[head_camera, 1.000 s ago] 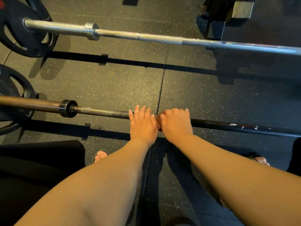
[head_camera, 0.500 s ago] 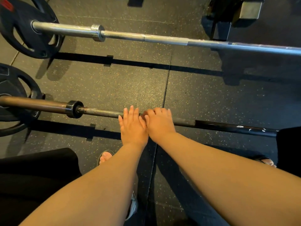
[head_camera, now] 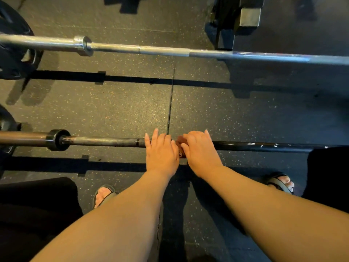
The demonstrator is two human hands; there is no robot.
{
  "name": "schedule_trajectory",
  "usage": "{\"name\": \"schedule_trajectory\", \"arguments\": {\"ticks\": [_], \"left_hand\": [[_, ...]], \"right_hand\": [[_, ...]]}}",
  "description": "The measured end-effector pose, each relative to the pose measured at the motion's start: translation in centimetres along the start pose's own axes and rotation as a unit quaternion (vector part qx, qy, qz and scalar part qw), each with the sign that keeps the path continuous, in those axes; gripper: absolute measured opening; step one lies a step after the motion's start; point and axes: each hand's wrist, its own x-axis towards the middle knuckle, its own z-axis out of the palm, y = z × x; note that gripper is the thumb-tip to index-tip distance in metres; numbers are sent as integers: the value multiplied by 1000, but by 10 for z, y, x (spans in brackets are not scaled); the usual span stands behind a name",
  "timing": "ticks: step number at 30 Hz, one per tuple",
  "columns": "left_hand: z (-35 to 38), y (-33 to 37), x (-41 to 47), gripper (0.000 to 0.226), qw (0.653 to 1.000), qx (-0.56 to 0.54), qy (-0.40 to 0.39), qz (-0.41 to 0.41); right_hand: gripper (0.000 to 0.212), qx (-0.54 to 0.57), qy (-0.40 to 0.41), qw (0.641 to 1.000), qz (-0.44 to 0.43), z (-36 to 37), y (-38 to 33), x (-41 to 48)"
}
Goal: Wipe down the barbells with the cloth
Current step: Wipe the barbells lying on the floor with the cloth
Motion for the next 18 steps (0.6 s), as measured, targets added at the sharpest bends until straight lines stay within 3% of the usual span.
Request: {"name": "schedule_trajectory", "arguments": {"ticks": [2, 7, 9, 11, 14, 18], "left_hand": [[-1, 4, 1, 46, 1000, 12, -14, -8], [3, 21, 7, 48, 999, 29, -35, -5], [6, 29, 7, 49, 999, 41, -33, 12], [7, 34, 7, 47, 998, 47, -36, 19], [3, 41, 9, 46, 995, 63, -67, 25], [3, 60, 19, 44, 991, 56, -92, 81]], "right_hand": [[34, -20, 6, 1000, 11, -6, 26, -7], [27, -28, 70, 983, 165, -16, 43, -25], [32, -4, 57, 988, 143, -13, 28, -19], [37, 11, 25, 998, 61, -9, 23, -14], [41, 4, -18, 1000, 10, -20, 49, -13], [35, -6, 41, 991, 124, -28, 71, -27]]}}
